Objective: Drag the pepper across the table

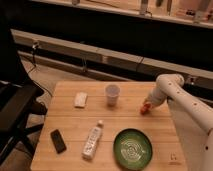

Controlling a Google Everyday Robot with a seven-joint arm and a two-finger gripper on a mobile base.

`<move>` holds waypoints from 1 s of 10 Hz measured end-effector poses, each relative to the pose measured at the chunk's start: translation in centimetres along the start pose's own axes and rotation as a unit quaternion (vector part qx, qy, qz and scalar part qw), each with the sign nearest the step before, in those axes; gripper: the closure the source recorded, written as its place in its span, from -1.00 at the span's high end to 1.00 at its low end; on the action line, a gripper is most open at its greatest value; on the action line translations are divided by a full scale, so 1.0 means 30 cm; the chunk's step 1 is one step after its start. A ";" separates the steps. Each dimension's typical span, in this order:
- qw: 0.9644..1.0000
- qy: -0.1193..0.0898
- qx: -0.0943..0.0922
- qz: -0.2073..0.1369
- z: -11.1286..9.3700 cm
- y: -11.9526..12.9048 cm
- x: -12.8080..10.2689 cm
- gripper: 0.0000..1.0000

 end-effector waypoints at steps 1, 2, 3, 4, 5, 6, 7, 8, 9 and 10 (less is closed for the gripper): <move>1.000 -0.002 0.005 0.020 -0.007 0.035 0.042 -1.00; 0.999 -0.004 0.010 0.038 -0.015 0.069 0.078 -1.00; 0.999 -0.005 0.014 0.051 -0.020 0.094 0.100 -0.96; 0.997 -0.005 0.016 0.069 -0.028 0.121 0.116 -0.88; 0.997 -0.004 0.016 0.071 -0.028 0.118 0.120 -0.92; 0.998 -0.004 0.014 0.060 -0.023 0.106 0.111 -0.99; 0.999 -0.005 0.014 0.049 -0.015 0.082 0.086 -1.00; 0.999 -0.004 0.014 0.044 -0.011 0.078 0.083 -1.00; 0.999 -0.004 0.015 0.045 -0.012 0.078 0.084 -1.00; 0.999 -0.004 0.017 0.052 -0.016 0.091 0.096 -1.00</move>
